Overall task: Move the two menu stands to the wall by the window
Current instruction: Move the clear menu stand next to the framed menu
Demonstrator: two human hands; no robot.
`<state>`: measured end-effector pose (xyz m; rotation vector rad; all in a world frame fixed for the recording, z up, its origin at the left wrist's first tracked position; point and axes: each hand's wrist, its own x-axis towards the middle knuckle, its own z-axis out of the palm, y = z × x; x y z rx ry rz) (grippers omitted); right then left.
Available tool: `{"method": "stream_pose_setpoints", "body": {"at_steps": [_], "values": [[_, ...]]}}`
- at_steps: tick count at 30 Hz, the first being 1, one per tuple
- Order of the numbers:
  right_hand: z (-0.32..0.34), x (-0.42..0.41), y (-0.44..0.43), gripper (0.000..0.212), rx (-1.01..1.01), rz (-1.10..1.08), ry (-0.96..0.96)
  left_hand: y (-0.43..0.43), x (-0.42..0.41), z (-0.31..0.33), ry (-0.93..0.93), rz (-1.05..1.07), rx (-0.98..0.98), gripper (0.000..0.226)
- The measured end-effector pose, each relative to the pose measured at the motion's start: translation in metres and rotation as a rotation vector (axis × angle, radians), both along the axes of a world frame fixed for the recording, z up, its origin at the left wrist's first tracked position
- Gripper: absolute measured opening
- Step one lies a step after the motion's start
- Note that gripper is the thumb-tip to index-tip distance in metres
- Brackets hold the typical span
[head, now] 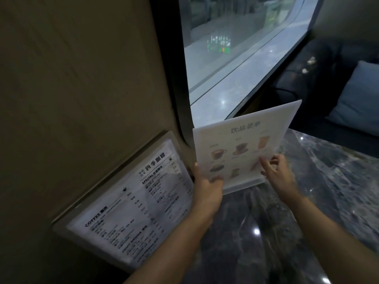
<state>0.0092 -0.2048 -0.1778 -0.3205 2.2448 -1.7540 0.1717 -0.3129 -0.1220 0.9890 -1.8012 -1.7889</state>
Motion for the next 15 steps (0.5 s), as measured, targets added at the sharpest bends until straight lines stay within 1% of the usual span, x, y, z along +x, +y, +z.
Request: {"method": "stream_pose_setpoints", "body": {"at_steps": [2, 5, 9, 12, 13, 15], "values": [[-0.001, -0.003, -0.005, 0.034, -0.034, 0.008, -0.011, -0.003, 0.002, 0.014, 0.04, 0.01, -0.033, 0.059], [-0.003, -0.006, -0.012, 0.025, -0.084, 0.013, -0.049, -0.006, 0.007, 0.037, 0.041, 0.02, -0.189, 0.066], [-0.008, -0.01, -0.019, 0.026, -0.093, 0.06, -0.067, -0.017, 0.016, 0.07, 0.068, 0.075, -0.352, 0.058], [-0.009, -0.013, -0.024, 0.033, -0.074, 0.087, -0.079, -0.028, 0.018, 0.092, 0.063, 0.046, -0.492, 0.056], [-0.009, -0.014, -0.026, 0.034, -0.074, 0.085, -0.08, -0.031, 0.017, 0.097, 0.039, 0.032, -0.559, 0.053], [-0.008, -0.016, -0.031, 0.033, -0.075, 0.079, -0.088, -0.037, 0.016, 0.105, -0.05, 0.056, -0.785, 0.039]]}}
